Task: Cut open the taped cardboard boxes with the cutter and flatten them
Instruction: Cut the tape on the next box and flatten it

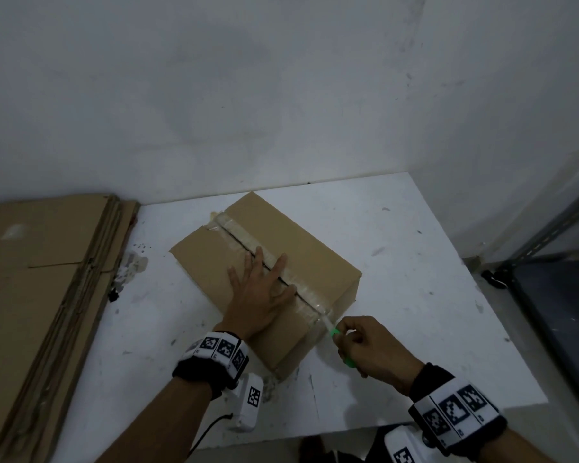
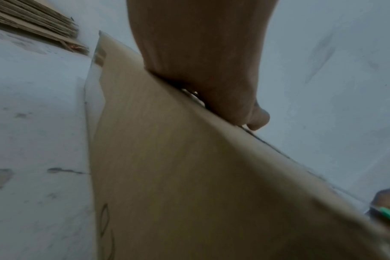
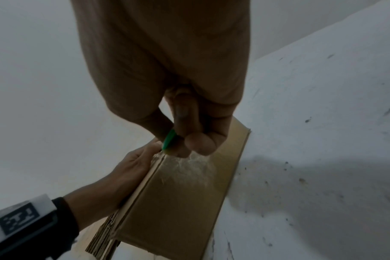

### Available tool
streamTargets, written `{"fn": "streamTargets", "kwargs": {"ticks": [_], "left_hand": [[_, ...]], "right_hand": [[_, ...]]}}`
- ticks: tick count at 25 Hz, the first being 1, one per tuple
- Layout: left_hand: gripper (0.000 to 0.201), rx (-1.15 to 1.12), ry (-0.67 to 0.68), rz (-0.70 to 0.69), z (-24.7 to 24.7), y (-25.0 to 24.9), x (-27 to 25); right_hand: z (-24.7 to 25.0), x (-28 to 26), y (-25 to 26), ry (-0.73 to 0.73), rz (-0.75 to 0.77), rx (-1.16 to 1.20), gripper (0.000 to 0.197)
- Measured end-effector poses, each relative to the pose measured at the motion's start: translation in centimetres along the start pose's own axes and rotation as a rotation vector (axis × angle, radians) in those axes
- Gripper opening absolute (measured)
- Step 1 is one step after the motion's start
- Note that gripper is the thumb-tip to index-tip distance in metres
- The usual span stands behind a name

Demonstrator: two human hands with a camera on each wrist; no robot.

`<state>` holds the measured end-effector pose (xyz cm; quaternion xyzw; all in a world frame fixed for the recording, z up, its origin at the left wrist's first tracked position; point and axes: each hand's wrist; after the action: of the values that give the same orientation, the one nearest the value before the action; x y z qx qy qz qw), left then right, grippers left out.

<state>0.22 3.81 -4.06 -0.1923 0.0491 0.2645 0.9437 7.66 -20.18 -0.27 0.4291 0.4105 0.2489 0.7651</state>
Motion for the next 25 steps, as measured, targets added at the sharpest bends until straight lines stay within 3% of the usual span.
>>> {"fn": "streamTargets", "kwargs": {"ticks": [7, 15, 22, 25], "left_hand": [[0.074, 0.120, -0.059, -0.028, -1.0, 0.1, 0.1], [0.065, 0.067, -0.119, 0.093, -0.4, -1.1, -0.2], [0.071, 0.044, -0.233, 0.280, 0.0, -1.8, -0.8], [0.072, 0.018, -0.213, 0.305, 0.2, -1.9, -0.7]], "right_hand": [[-1.5, 1.4, 0.2, -0.128, 0.023, -0.015, 0.032], [-1.3, -1.0, 0.4, 0.018, -0.051, 0.179, 0.030], [-1.9, -1.1, 0.3, -0.001, -0.072, 0.187, 0.026], [-2.4, -1.0, 0.3, -0.013, -0.039, 0.127, 0.028]]}}
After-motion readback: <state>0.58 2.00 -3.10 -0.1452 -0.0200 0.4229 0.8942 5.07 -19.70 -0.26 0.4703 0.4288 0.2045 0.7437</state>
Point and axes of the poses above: each hand's wrist, its own x-axis towards the middle knuckle, its own z-axis out of the back of the hand, y = z × x, and after that the axes turned 4 degrees about z, right-handed
